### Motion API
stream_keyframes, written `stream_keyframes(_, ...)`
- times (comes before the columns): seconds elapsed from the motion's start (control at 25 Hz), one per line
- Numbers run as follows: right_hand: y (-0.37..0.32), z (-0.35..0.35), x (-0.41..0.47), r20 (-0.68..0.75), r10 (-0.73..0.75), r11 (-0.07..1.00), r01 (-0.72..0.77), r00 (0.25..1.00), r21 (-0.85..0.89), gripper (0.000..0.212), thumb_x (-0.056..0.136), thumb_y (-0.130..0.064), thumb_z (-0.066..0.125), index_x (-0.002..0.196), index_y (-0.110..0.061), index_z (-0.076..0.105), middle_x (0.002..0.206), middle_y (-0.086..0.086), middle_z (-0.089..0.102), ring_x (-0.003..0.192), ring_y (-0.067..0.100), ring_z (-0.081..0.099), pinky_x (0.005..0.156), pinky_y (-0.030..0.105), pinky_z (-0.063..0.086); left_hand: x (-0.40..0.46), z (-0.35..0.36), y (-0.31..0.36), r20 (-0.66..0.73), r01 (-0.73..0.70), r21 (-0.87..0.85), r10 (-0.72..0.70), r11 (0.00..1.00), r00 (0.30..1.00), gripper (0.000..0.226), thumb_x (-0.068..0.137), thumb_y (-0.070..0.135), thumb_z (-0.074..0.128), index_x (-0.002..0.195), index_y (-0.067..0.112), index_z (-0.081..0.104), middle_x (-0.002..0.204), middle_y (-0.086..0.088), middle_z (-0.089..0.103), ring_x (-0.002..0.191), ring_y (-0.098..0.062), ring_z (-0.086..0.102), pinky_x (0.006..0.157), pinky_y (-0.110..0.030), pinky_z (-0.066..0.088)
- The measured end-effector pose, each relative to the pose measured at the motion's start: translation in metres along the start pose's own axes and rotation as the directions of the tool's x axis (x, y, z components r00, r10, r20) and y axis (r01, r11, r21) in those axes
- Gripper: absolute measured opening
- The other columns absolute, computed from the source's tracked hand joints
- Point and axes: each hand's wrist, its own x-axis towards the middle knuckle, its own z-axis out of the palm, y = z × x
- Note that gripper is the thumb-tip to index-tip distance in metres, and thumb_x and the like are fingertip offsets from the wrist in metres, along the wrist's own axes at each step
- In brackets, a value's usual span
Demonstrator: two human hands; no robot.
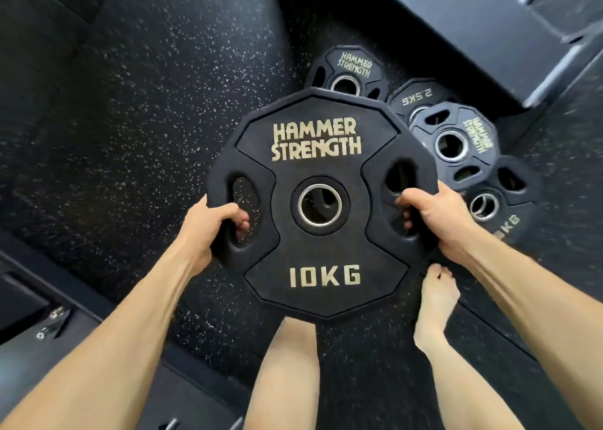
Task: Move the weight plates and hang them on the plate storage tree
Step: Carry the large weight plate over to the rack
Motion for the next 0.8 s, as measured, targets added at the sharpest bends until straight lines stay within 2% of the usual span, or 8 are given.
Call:
stream_keyframes(0.08, -0.023, -0.018, -0.057, -0.015, -0.021, 0.999, 0.022, 1.0, 0.036, 0.018, 0.067, -0.012, 0.069, 0.08, -0.017, 0.058, 0.056, 0.004, 0.055, 0.047, 0.02, 0.046, 0.051, 0.03, 0.041, -0.062, -0.012, 0.015, 0.042, -0.013, -0.111, 0.018, 0.994, 0.999, 0.021, 0.061, 0.007, 0.063, 0.081, 0.006, 0.057, 0.067, -0.005, 0.063, 0.055, -0.015, 0.057, 0.057, -0.027, 0.047)
stream_keyframes(0.2, -0.063, -0.053, -0.155, 0.003, -0.066, 0.994, 0.065, 0.998, 0.085, 0.019, 0.074, -0.003, 0.069, 0.079, -0.018, 0.058, 0.055, 0.0, 0.056, 0.043, 0.014, 0.046, 0.049, 0.028, 0.044, -0.162, -0.026, 0.044, 0.078, -0.079, -0.242, 0.101, 0.967, 0.992, 0.014, 0.078, 0.023, 0.065, 0.083, 0.014, 0.056, 0.067, -0.002, 0.058, 0.058, -0.015, 0.052, 0.054, -0.023, 0.048)
stream_keyframes(0.28, -0.088, -0.079, -0.228, 0.031, -0.135, 0.985, 0.131, 0.99, 0.113, 0.021, 0.075, -0.001, 0.069, 0.084, -0.018, 0.061, 0.061, 0.001, 0.06, 0.047, 0.013, 0.051, 0.053, 0.032, 0.047, -0.235, -0.037, 0.062, 0.1, -0.131, -0.299, 0.168, 0.945, 0.981, 0.021, 0.091, 0.04, 0.06, 0.087, 0.02, 0.056, 0.067, 0.0, 0.053, 0.057, -0.012, 0.048, 0.053, -0.021, 0.047)
stream_keyframes(0.4, -0.12, -0.117, -0.33, 0.041, -0.24, 0.963, 0.233, 0.97, 0.137, 0.022, 0.075, 0.002, 0.067, 0.086, -0.016, 0.06, 0.064, 0.008, 0.057, 0.05, 0.018, 0.048, 0.051, 0.031, 0.044, -0.338, -0.047, 0.083, 0.094, -0.21, -0.36, 0.259, 0.909, 0.961, 0.034, 0.096, 0.054, 0.049, 0.089, 0.021, 0.054, 0.065, 0.001, 0.046, 0.05, -0.011, 0.04, 0.046, -0.02, 0.039)
stream_keyframes(0.56, -0.15, -0.146, -0.439, -0.005, -0.352, 0.924, 0.348, 0.936, 0.155, 0.022, 0.075, 0.007, 0.06, 0.075, -0.015, 0.054, 0.053, 0.0, 0.051, 0.044, 0.014, 0.043, 0.047, 0.025, 0.038, -0.45, -0.061, 0.101, 0.025, -0.286, -0.376, 0.318, 0.882, 0.948, 0.04, 0.095, 0.056, 0.049, 0.085, 0.017, 0.052, 0.06, 0.001, 0.046, 0.045, -0.011, 0.038, 0.041, -0.02, 0.034)
stream_keyframes(0.68, -0.159, -0.162, -0.494, 0.023, -0.405, 0.898, 0.393, 0.914, 0.197, 0.022, 0.075, 0.008, 0.06, 0.073, -0.012, 0.051, 0.051, 0.003, 0.046, 0.041, 0.016, 0.038, 0.043, 0.023, 0.034, -0.512, -0.068, 0.101, -0.075, -0.354, -0.394, 0.354, 0.849, 0.932, 0.043, 0.093, 0.058, 0.051, 0.082, 0.017, 0.052, 0.059, 0.002, 0.049, 0.044, -0.011, 0.039, 0.04, -0.02, 0.035)
stream_keyframes(0.8, -0.167, -0.175, -0.519, 0.079, -0.469, 0.877, 0.454, 0.88, 0.155, 0.022, 0.073, 0.008, 0.057, 0.07, -0.011, 0.047, 0.051, 0.007, 0.044, 0.042, 0.019, 0.036, 0.046, 0.026, 0.033, -0.561, -0.065, 0.092, -0.207, -0.423, -0.396, 0.37, 0.815, 0.906, 0.044, 0.093, 0.058, 0.052, 0.08, 0.016, 0.054, 0.059, 0.002, 0.052, 0.044, -0.01, 0.042, 0.042, -0.019, 0.037)
